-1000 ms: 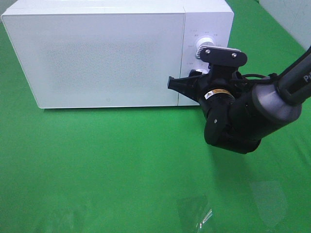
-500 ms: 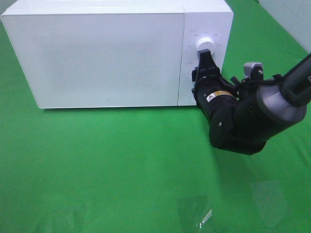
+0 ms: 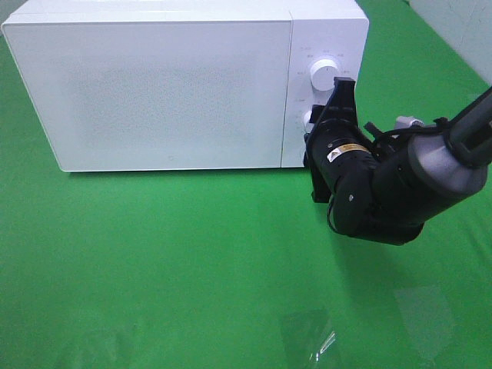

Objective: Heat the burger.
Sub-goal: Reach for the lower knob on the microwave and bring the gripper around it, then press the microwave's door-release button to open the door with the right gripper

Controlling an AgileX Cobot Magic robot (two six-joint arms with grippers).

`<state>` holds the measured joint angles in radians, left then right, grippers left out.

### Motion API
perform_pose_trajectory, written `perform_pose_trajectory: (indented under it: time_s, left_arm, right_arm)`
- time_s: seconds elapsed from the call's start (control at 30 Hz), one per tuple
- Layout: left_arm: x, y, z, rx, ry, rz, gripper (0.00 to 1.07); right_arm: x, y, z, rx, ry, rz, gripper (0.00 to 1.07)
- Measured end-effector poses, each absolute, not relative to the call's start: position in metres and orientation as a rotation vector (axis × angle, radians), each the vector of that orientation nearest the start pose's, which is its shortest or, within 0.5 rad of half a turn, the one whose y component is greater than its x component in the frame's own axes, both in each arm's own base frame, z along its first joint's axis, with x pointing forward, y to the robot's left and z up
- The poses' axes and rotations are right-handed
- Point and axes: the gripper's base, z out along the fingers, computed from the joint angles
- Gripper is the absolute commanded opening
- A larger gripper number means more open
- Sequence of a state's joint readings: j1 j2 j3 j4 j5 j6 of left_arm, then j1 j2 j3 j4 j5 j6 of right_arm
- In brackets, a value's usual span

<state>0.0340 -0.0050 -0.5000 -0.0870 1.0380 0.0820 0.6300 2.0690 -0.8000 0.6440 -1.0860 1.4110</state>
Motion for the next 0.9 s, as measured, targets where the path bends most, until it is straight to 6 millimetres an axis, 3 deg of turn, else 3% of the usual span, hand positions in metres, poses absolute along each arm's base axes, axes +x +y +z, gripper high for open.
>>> perform_pose_trajectory:
  time_s: [0.27, 0.5, 0.6, 0.63, 0.67, 0.7, 0.73, 0.77, 0.8, 0.9]
  left_arm:
    - [-0.005, -0.007, 0.279, 0.051, 2.013, -0.03, 1.0]
    - [-0.005, -0.007, 0.279, 0.051, 2.013, -0.03, 1.0]
    - [-0.005, -0.007, 0.279, 0.051, 2.013, -0.03, 1.0]
    - [-0.005, -0.007, 0.279, 0.051, 2.013, -0.03, 1.0]
    - [-0.005, -0.007, 0.279, 0.051, 2.013, -0.03, 1.0]
    - [-0.005, -0.007, 0.279, 0.051, 2.013, -0.03, 1.0]
    - [-0.005, -0.007, 0.279, 0.051, 2.013, -0.03, 1.0]
    - [-0.005, -0.007, 0.279, 0.051, 2.013, -0.03, 1.0]
    - [-0.005, -0.007, 0.279, 0.051, 2.013, -0.03, 1.0]
    - [-0.005, -0.007, 0.279, 0.051, 2.013, -0.03, 1.0]
  right_arm:
    - [0.319, 0.173, 0.114, 1.349, 1.343, 1.219, 0.0]
    - [0.319, 0.173, 0.114, 1.35, 1.339, 1.218, 0.12]
    - [0.319, 0.172, 0.114, 1.351, 1.338, 1.217, 0.25]
    - [0.319, 0.172, 0.114, 1.351, 1.338, 1.217, 0.25]
    - [0.319, 0.172, 0.114, 1.352, 1.337, 1.215, 0.38]
    - [0.319, 0.172, 0.114, 1.352, 1.337, 1.215, 0.38]
    - [0.319, 0.172, 0.114, 1.347, 1.34, 1.21, 0.47]
    - [0.319, 0.172, 0.114, 1.347, 1.34, 1.21, 0.47]
    - [0.319, 0.172, 0.114, 1.333, 1.35, 1.203, 0.56]
    - [0.319, 0.19, 0.116, 1.22, 1.476, 1.243, 0.7]
